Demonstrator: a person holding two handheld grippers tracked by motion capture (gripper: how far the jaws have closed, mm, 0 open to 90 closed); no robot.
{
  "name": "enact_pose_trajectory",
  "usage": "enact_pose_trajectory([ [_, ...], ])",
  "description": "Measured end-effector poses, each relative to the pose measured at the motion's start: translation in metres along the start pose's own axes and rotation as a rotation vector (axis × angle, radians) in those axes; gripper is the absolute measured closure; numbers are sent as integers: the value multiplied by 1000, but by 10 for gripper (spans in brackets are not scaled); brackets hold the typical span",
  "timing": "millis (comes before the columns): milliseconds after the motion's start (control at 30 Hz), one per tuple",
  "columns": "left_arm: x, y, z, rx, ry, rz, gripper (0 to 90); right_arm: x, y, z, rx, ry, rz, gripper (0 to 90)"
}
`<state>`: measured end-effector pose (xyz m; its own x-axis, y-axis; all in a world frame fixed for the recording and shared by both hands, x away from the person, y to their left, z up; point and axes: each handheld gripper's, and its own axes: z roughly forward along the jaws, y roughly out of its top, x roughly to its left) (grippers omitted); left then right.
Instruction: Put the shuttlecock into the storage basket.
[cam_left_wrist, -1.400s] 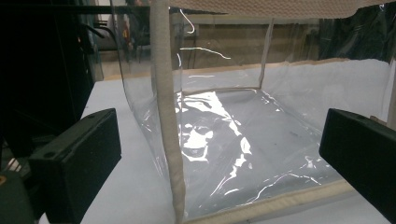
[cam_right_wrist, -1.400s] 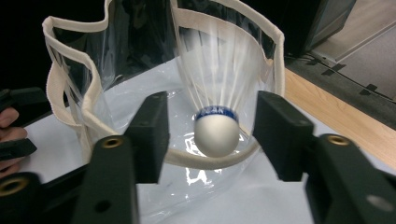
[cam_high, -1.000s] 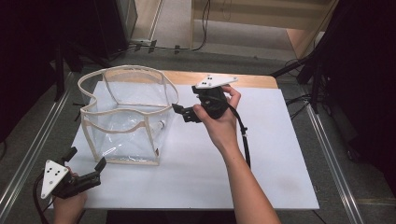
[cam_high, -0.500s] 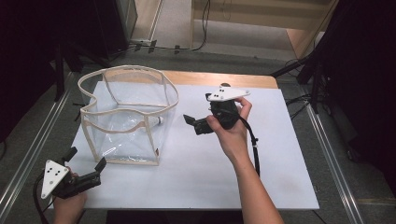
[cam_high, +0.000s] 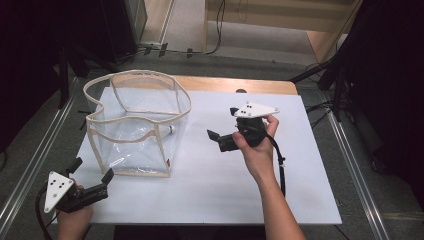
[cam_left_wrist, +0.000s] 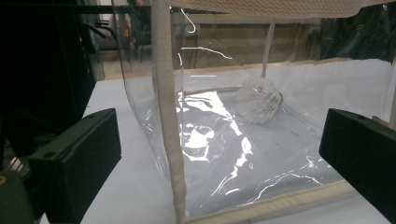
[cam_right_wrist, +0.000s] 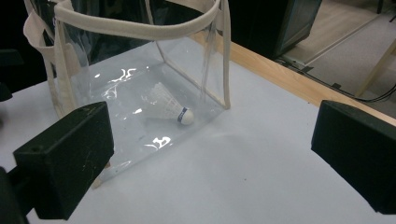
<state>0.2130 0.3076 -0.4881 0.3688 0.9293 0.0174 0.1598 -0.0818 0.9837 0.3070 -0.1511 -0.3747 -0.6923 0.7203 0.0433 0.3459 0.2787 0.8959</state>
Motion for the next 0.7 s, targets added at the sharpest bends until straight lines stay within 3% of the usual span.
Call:
enact_pose_trajectory([
  [700, 0, 0, 0, 0, 4, 2, 0, -8, -33, -20, 6, -22, 13, 0],
])
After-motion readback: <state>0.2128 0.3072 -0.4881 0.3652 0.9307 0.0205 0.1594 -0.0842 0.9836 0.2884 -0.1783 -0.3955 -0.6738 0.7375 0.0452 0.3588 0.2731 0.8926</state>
